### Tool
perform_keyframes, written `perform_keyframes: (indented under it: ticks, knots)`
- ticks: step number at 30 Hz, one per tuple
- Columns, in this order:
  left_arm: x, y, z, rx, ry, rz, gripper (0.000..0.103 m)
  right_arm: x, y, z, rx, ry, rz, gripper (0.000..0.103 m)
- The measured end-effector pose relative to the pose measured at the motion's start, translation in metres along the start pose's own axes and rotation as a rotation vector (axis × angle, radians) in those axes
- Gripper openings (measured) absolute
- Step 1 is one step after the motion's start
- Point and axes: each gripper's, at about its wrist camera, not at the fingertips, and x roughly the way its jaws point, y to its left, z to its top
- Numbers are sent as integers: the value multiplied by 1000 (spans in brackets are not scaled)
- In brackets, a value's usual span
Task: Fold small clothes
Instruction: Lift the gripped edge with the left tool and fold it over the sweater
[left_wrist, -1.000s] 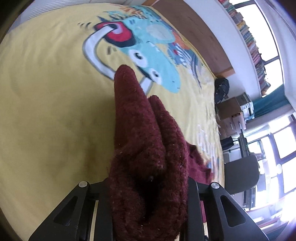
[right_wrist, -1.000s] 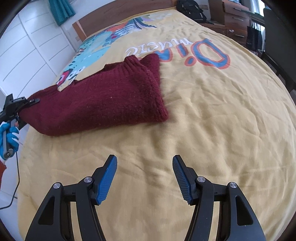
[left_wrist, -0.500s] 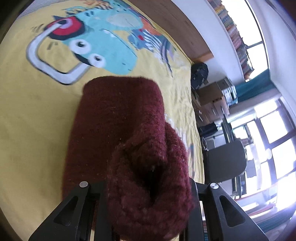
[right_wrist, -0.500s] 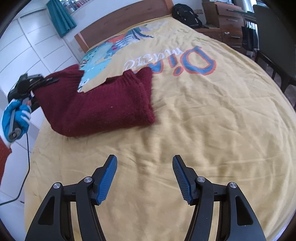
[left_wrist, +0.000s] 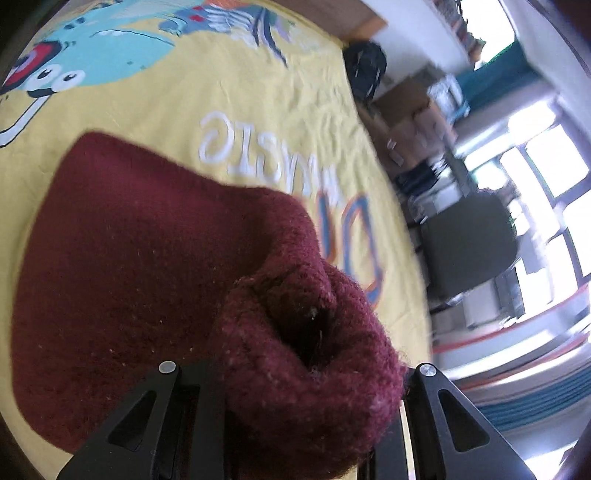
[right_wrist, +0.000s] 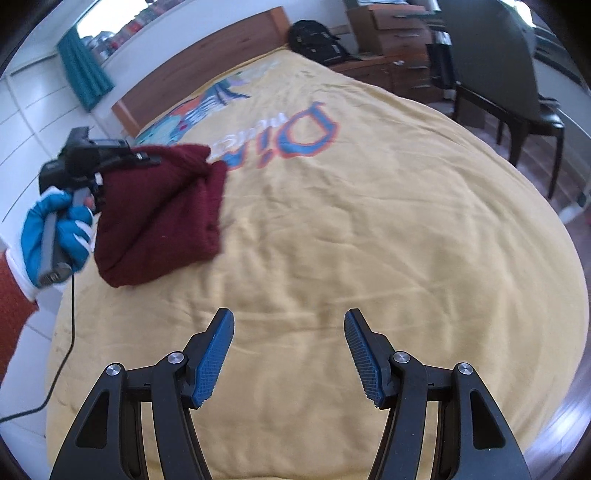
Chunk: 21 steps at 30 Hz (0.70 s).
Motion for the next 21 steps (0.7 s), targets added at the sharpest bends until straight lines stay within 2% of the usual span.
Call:
perform_keyframes:
  ticks: [3,7,12,15,21]
  knots:
    - [26,-6,-18,56,42,73,19,-3,-15,-8,23,1,-15,64]
    - [42,-5,-42,117,61,123,19,-4,-35,-19,61,6,-35,64]
    - [50,-16,-48,136,54,159,19,-11,-54,-29,105,1,-61,64]
    - [58,-27,-49,168,55,207,20,-13,-59,-31,112,0,-70,64]
    - [61,-37,-60,228,57,253,28,-16,-59,-33,115,-3,-70,64]
